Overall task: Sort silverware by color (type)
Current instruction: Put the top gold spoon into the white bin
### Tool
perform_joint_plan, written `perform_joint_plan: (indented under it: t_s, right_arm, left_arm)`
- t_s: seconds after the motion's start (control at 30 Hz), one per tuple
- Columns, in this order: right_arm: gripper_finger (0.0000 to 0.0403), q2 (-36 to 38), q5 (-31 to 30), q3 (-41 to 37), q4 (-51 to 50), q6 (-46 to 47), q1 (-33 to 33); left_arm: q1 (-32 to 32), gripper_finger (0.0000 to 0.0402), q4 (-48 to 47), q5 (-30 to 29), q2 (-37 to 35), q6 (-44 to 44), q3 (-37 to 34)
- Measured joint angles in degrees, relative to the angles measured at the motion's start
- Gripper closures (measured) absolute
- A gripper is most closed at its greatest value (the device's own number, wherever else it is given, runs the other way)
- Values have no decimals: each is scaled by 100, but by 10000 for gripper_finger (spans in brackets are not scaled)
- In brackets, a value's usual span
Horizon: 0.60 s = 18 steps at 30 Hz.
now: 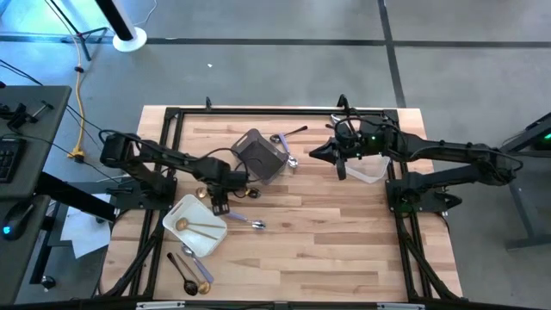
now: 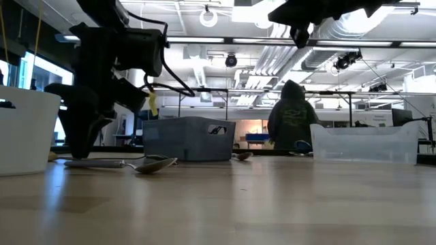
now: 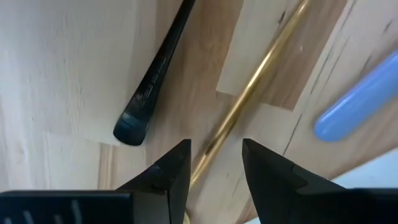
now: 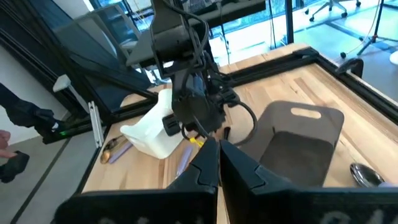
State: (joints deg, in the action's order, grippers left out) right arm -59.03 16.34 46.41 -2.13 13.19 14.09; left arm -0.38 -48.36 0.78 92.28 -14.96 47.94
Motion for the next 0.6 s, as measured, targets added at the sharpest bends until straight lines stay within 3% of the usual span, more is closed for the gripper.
perform_joint_plan:
  t_s: [0.6]
  right_arm:
    - [402, 1, -2, 0, 22, 181, 0]
  left_arm:
    - [2, 271, 157, 74, 196, 168, 15]
